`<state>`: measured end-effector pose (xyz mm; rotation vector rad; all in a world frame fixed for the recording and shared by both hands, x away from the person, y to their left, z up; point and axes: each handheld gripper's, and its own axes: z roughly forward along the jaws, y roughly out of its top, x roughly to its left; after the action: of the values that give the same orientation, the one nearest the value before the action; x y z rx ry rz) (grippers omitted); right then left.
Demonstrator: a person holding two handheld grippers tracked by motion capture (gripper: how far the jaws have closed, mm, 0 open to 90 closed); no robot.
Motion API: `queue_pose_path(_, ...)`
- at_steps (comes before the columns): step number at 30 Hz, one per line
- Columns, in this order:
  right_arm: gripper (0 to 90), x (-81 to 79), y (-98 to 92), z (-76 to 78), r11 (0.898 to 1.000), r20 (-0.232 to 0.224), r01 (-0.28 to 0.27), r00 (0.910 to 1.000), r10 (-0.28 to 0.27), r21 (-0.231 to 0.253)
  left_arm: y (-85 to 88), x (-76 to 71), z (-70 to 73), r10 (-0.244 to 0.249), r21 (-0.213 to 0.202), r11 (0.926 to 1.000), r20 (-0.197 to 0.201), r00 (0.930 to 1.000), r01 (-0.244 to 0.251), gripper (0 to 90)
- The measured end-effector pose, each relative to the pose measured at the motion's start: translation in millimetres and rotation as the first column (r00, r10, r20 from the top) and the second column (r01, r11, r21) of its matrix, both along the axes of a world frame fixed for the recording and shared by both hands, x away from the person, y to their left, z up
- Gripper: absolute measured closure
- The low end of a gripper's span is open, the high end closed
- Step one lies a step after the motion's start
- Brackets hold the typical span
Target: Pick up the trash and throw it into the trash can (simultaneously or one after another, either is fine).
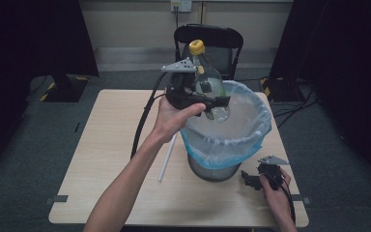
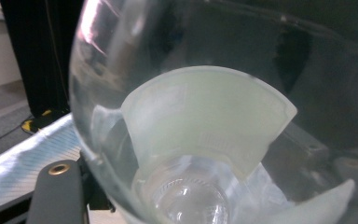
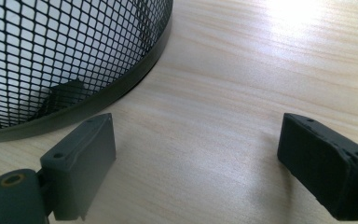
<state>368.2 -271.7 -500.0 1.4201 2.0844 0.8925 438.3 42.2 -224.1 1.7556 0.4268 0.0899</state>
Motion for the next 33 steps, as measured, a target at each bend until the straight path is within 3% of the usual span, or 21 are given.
queue_pose_path(3, 10.4, -0.1, 0.0, 0.0, 1.000, -0.001, 0.001, 1.0000, -0.001, 0.000, -2.0, 0.4, -0.2, -0.010, -0.017, 0.9998, -0.014, 0.9998, 0.010, 22.5)
queue_pose_path(5, 10.4, 0.0, 0.0, 0.0, 1.000, -0.001, 0.001, 1.0000, -0.001, 0.000, -4.2, -0.3, -0.1, -0.006, -0.005, 1.0000, -0.017, 0.9998, 0.006, 18.1)
queue_pose_path(7, 10.4, 0.0, 0.0, 0.0, 1.000, -0.001, 0.001, 1.0000, -0.001, 0.000, -1.3, -1.1, 2.3, -0.033, -0.045, 0.9984, -0.005, 0.9995, 0.032, 23.1)
queue_pose_path(8, 10.4, -0.1, 0.0, 0.0, 1.000, -0.001, 0.001, 1.0000, -0.001, 0.000, -2.3, -3.7, 4.7, -0.014, 0.007, 0.9999, 0.032, 0.9994, 0.013, 22.6)
queue_pose_path(9, 10.3, 0.0, 0.0, 0.0, 1.000, -0.001, 0.001, 1.0000, -0.001, 0.000, -3.7, -5.6, 4.9, 0.006, 0.007, 1.0000, 0.056, 0.9984, -0.006, 27.1)
queue_pose_path(10, 10.4, -0.1, 0.0, 0.0, 1.000, -0.001, 0.001, 1.0000, -0.001, 0.000, -4.3, -4.5, 5.3, 0.048, 0.036, 0.9981, 0.037, 0.9982, -0.049, 11.1)
queue_pose_path(11, 10.4, 0.0, 0.0, 0.0, 1.000, 0.000, 0.000, 1.0000, 0.000, 0.000, -4.3, -4.5, 5.3, 0.048, 0.036, 0.9981, 0.037, 0.9982, -0.049, 9.6)
queue_pose_path(12, 10.3, -0.1, 0.1, 0.0, 1.000, -0.001, 0.001, 1.0000, -0.001, 0.000, 1.1, -2.7, 4.8, 0.004, -0.015, 0.9999, 0.039, 0.9992, -0.003, 25.1)
queue_pose_path(13, 10.7, -0.1, 0.1, -0.2, 1.000, 0.001, 0.000, 1.0000, 0.000, 0.000, 3.5, -2.1, 4.9, 0.005, -0.029, 0.9996, 0.038, 0.9993, -0.003, 25.9)
queue_pose_path(14, 10.9, -0.1, -0.5, -0.2, 1.000, 0.002, -0.006, 1.0000, 0.006, 0.000, 5.5, -1.5, 5.3, 0.027, -0.021, 0.9994, 0.036, 0.9990, -0.027, 16.8)
queue_pose_path(15, 10.7, 0.2, -0.2, 0.1, 1.000, 0.002, -0.008, 1.0000, 0.008, 0.000, 5.5, -1.5, 5.3, 0.027, -0.021, 0.9994, 0.036, 0.9990, -0.027, 15.2)
queue_pose_path(18, 10.7, 0.1, -0.6, 0.0, 1.000, 0.001, -0.009, 1.0000, 0.009, 0.000, 12.3, -0.1, 4.3, 0.038, -0.015, 0.9992, 0.044, 0.9983, -0.037, 16.2)
queue_pose_path(21, 10.6, 0.2, -0.4, -0.2, 1.000, 0.001, -0.010, 1.0000, 0.010, -0.001, 22.3, 0.8, 4.0, 0.060, -0.036, 0.9977, 0.046, 0.9972, -0.058, 16.2)
queue_pose_path(33, 10.5, 0.3, -0.7, -0.1, 1.000, 0.001, -0.011, 0.9999, 0.011, 0.000, 38.4, 2.3, 1.5, 0.093, -0.045, 0.9949, 0.057, 0.9940, -0.091, 17.9)
